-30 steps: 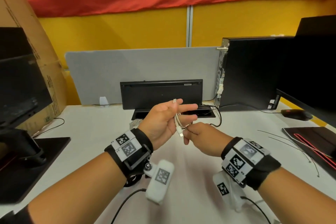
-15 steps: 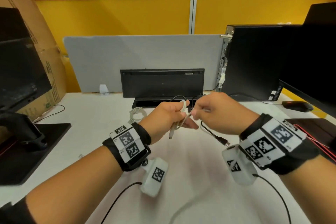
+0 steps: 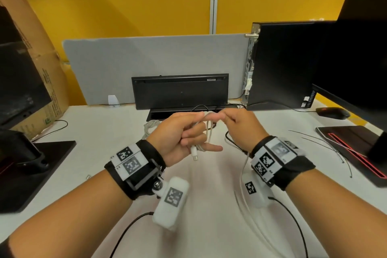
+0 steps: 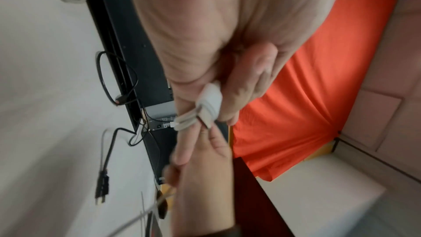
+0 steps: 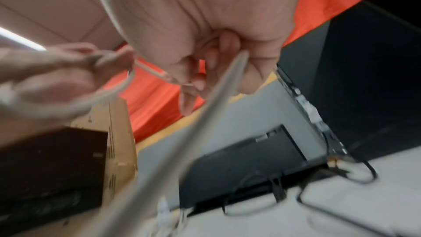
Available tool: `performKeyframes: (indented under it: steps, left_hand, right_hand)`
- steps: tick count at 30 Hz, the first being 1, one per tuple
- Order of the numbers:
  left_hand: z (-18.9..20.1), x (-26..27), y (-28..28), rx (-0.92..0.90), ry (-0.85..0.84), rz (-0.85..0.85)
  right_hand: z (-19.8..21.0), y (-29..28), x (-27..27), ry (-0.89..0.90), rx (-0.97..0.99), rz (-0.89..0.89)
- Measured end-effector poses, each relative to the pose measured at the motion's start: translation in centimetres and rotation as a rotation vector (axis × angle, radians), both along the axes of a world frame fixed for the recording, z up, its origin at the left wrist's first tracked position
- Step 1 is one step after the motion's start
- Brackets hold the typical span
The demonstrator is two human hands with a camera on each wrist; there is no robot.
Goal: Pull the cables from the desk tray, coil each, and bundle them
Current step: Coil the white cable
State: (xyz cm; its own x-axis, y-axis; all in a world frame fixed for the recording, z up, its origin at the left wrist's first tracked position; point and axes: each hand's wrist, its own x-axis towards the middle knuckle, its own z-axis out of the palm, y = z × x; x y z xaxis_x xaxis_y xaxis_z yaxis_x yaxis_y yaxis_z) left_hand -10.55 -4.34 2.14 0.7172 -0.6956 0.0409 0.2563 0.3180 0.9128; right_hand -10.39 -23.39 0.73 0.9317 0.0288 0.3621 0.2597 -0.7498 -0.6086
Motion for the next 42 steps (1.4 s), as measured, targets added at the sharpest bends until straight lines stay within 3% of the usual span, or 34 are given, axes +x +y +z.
performKeyframes:
  steps: [3, 7, 17, 20, 25, 29, 31, 33, 38, 42]
  left_hand:
    - [0.2, 0.0, -0.1, -0.100, 0.022, 0.052]
    - [0.3, 0.0, -0.6, -0.058, -0.101, 0.220]
    - [-0.1, 0.1, -1.6, 0.260, -0.422, 0.359]
    - [-0.1, 0.4, -2.0, 0.414, -0.504, 0.382]
    - [-0.6, 0.6, -1.5, 0.709, -0.700, 0.374]
    - [-1.2, 0.7, -1.2, 0.771, -0.685, 0.287]
    - [-1.8, 0.8, -0.6, 0.804, -0.659, 0.294]
    - [-2.2, 0.9, 0.0, 0.816, -0.605, 0.325]
    - [-2.6, 0.4, -0.2, 0.668, -0.427, 0.259]
    - [-2.5, -0.6, -1.0, 0.435, -0.227, 0.268]
  right_hand:
    - [-2.0, 0.9, -0.5, 0.186, -0.101, 0.055]
    - [-2.9, 2.7, -1.6, 0.348, -0.180, 0.178]
    - [0.0, 2.6, -3.1, 0.372, -0.306, 0.258]
    - [0.5, 2.2, -3.5, 0.335, -0.265, 0.238]
    - [2.0, 1.3, -4.1, 0.291, 0.035, 0.232]
    - [3.0, 0.6, -4.1, 0.214, 0.158, 0.178]
    - [3.5, -0.2, -3.7, 0.184, 0.315, 0.106]
    - [3.9, -1.2, -3.2, 0.132, 0.337, 0.084]
    - [3.7, -2.2, -2.0, 0.016, 0.116, 0.086]
    - [2.7, -2.4, -0.7, -0.171, -0.210, -0.069]
